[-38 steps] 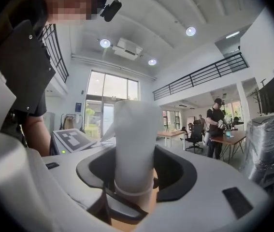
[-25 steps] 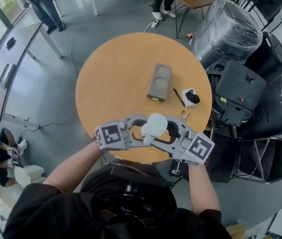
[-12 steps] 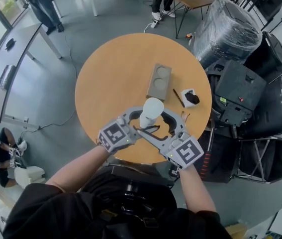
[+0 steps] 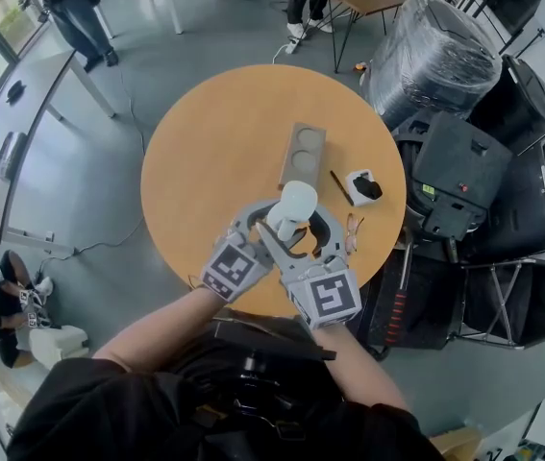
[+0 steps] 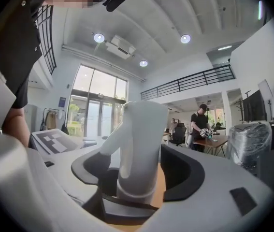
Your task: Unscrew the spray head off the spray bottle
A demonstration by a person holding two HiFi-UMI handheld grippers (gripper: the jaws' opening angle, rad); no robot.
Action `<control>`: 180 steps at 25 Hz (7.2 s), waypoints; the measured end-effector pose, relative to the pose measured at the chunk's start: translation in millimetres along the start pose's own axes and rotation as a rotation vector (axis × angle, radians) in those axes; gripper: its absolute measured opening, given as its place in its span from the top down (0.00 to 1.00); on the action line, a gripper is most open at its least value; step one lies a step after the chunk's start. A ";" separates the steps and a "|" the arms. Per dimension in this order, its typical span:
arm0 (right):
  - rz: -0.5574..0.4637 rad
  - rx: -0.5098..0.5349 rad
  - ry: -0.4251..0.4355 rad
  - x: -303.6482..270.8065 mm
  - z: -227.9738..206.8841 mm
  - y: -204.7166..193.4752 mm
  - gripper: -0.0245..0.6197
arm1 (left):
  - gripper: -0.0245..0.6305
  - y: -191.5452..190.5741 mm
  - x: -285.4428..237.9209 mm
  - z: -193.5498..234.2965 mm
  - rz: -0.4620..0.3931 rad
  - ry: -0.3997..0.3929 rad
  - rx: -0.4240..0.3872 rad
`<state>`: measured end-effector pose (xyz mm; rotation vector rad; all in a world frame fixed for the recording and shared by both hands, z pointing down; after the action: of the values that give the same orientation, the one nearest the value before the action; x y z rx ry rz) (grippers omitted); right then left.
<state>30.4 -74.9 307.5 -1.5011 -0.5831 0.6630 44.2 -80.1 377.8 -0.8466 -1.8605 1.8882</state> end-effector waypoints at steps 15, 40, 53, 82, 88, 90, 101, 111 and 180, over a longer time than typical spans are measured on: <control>-0.044 -0.009 0.535 31.2 37.9 15.0 0.58 | 0.50 9.3 37.4 -41.7 -0.077 -0.429 -0.003; -0.067 -0.075 0.137 16.2 21.1 -7.1 0.55 | 0.50 -4.8 24.8 -30.5 -0.057 -0.095 0.011; -0.115 -0.102 0.655 39.8 53.5 14.9 0.56 | 0.50 16.0 54.9 -58.8 -0.108 -0.509 0.030; -0.194 -0.056 0.646 50.2 39.9 81.6 0.56 | 0.49 -37.5 50.4 -48.7 -0.062 -0.419 0.016; -0.235 -0.031 0.624 65.3 21.2 103.3 0.56 | 0.49 -49.6 41.7 -51.9 -0.035 -0.399 0.001; -0.247 -0.022 0.615 65.9 16.4 108.2 0.56 | 0.50 -50.8 41.4 -49.3 -0.038 -0.390 0.005; -0.081 -0.084 0.495 56.7 -27.1 53.4 0.56 | 0.50 -57.5 31.3 -25.1 -0.053 -0.312 0.015; 0.133 -0.191 0.380 44.9 -51.6 -44.7 0.56 | 0.49 -51.4 24.5 -8.9 -0.116 -0.212 -0.031; 0.904 -0.313 0.266 -43.2 -53.0 -509.2 0.55 | 0.47 -382.6 -54.4 43.0 0.109 -0.120 0.034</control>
<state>57.1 -123.1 818.3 -2.1113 0.2542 1.0580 -1.4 -120.5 761.8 -0.8569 -1.8808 2.0732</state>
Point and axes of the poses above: the fingertips, and each gripper's own axes: x backward along the fingers, z to its left, y out of its top, the point moved 2 cm from there along x, backward along the fingers, and after that the axes turned 11 degrees about y, right-handed, at the moved point
